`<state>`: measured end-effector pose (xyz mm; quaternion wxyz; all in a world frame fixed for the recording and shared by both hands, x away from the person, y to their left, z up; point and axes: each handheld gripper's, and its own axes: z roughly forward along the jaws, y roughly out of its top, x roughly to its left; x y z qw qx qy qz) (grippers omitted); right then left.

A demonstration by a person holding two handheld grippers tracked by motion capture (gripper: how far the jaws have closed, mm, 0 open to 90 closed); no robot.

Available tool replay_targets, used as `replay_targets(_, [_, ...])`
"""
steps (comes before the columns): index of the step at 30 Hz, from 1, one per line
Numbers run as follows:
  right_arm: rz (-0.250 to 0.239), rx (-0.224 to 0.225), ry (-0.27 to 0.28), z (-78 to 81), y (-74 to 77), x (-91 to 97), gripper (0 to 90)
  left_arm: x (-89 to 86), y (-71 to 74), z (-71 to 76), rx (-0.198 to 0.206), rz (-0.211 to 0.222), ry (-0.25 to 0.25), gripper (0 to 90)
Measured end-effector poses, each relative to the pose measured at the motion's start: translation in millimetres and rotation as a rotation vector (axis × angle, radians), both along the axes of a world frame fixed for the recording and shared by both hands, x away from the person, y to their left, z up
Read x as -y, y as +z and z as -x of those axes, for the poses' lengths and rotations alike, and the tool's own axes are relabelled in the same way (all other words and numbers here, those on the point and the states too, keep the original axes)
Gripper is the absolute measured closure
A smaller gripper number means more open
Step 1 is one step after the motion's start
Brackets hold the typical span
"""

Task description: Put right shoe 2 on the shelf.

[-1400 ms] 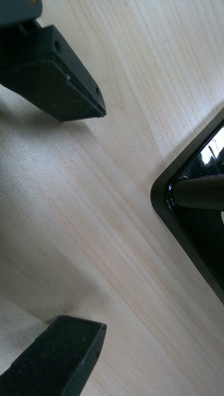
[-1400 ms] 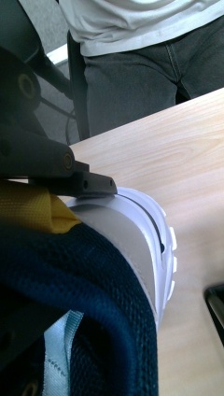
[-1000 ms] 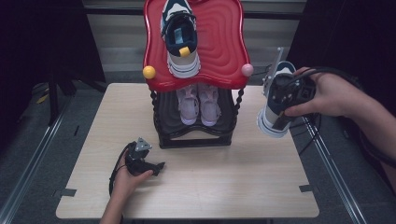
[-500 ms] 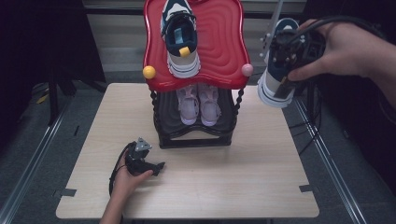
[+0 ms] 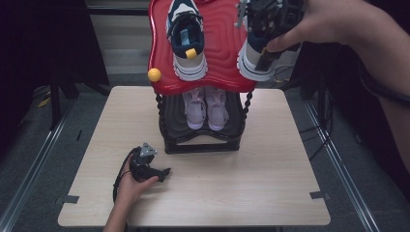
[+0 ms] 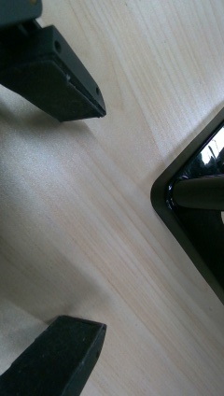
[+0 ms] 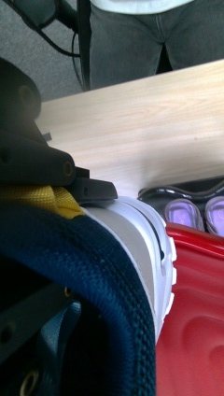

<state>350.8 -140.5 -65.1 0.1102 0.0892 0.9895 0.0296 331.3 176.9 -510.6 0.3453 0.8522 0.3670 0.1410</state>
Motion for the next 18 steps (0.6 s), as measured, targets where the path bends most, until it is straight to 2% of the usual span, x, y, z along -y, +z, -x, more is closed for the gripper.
replay_targets(13, [0.052, 0.001, 0.057, -31.0, -19.3, -27.3, 73.7, -0.3, 0.1, -0.6, 0.004, -0.002, -0.006, 0.0])
replay_targets(18, [0.056, 0.011, 0.073, -39.3, -24.8, -33.9, 73.7, -0.2, 0.1, -0.5, 0.005, -0.004, -0.005, 0.0])
